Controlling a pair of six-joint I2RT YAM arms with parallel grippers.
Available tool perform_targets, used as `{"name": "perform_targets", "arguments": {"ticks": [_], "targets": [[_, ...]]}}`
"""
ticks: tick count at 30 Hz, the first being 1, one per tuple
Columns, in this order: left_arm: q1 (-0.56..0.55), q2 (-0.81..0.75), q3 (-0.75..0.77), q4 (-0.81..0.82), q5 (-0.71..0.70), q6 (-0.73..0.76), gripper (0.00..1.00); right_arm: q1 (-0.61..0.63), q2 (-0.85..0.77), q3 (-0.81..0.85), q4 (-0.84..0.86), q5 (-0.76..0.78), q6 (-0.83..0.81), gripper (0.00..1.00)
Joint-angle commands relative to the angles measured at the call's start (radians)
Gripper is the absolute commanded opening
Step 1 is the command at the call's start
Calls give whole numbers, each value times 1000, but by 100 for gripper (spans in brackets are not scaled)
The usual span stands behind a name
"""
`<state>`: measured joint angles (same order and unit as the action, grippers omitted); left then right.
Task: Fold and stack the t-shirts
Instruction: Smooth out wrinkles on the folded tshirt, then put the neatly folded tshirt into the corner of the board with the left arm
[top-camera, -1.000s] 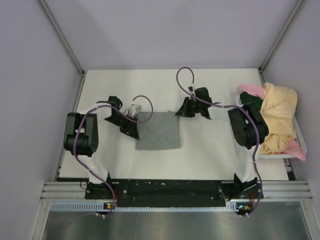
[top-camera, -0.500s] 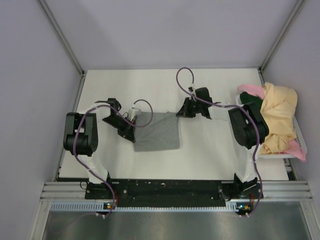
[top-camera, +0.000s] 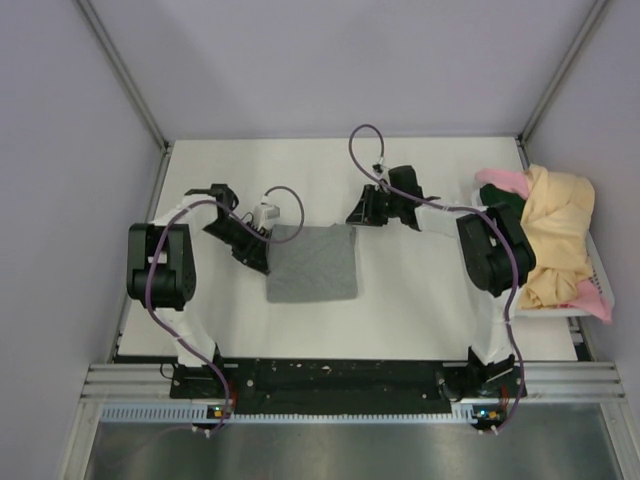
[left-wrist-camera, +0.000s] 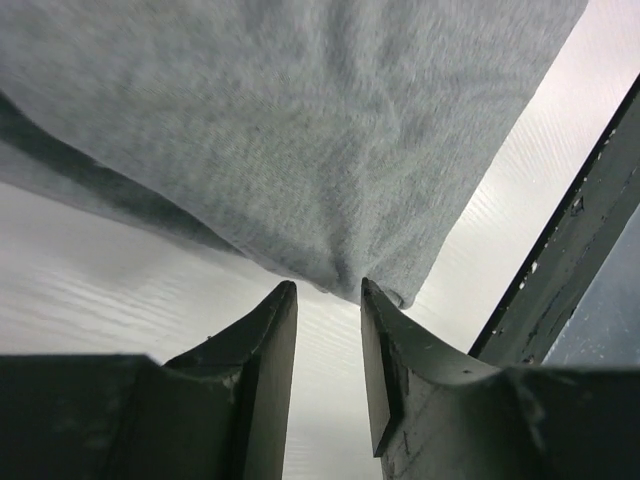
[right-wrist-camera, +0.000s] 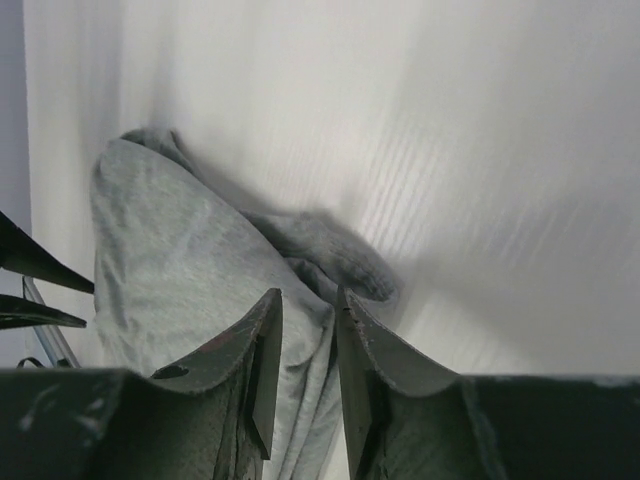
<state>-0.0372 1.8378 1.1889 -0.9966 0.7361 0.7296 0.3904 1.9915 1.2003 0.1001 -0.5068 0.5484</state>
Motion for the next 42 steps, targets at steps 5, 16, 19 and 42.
{"name": "perform_targets", "arguments": {"ticks": [5, 16, 19, 42], "targets": [[30, -11, 193, -87, 49, -16, 43, 1, -65, 85, -91, 31, -103, 35], [11, 170, 313, 205, -36, -298, 60, 34, 19, 87, -108, 31, -82, 37], [8, 225, 351, 219, -32, -332, 53, 31, 67, 126, -106, 37, -73, 16], [31, -118, -45, 662, -96, -705, 89, -19, -157, 59, -214, 232, -120, 55]]}}
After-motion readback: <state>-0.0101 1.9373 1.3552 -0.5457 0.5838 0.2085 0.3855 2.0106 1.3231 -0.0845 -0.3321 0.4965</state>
